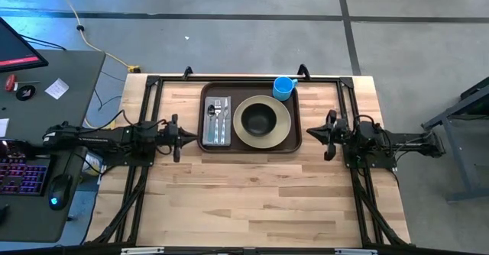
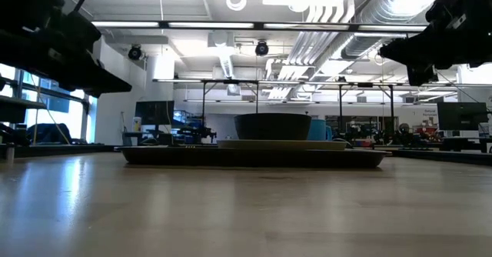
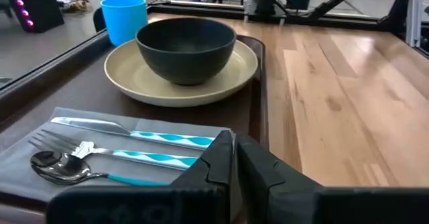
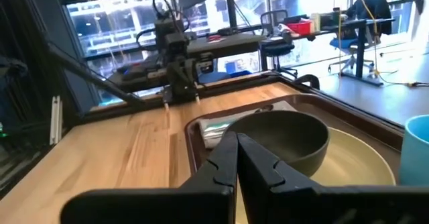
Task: Set up tray
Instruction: Return to Home Position
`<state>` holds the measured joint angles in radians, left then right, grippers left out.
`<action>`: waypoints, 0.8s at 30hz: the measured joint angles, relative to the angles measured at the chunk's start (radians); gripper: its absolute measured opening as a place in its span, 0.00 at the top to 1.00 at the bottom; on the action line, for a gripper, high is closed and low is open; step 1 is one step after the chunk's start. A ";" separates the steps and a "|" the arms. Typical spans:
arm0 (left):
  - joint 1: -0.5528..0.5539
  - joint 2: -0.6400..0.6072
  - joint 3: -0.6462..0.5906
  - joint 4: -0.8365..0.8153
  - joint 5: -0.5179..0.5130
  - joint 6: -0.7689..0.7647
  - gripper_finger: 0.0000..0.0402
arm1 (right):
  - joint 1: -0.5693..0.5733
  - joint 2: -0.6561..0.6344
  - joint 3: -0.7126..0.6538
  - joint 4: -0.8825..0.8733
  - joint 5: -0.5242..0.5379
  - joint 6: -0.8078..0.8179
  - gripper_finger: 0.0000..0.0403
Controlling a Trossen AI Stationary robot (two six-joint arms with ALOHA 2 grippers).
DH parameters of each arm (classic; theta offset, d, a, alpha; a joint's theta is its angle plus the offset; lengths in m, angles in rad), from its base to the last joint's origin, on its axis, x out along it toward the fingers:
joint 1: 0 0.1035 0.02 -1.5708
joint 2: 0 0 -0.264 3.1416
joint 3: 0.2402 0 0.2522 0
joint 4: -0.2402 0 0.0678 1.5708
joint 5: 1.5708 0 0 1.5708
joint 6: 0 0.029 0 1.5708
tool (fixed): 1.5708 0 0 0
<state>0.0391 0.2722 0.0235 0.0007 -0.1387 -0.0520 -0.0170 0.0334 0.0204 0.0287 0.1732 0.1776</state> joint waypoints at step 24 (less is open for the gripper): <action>0.000 0.000 0.001 -0.005 0.081 -0.005 0.86 | 0.000 0.000 -0.001 -0.001 -0.001 0.000 1.00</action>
<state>0.0391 0.2726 0.0248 -0.0048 -0.0578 -0.0566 -0.0174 0.0334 0.0193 0.0273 0.1726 0.1779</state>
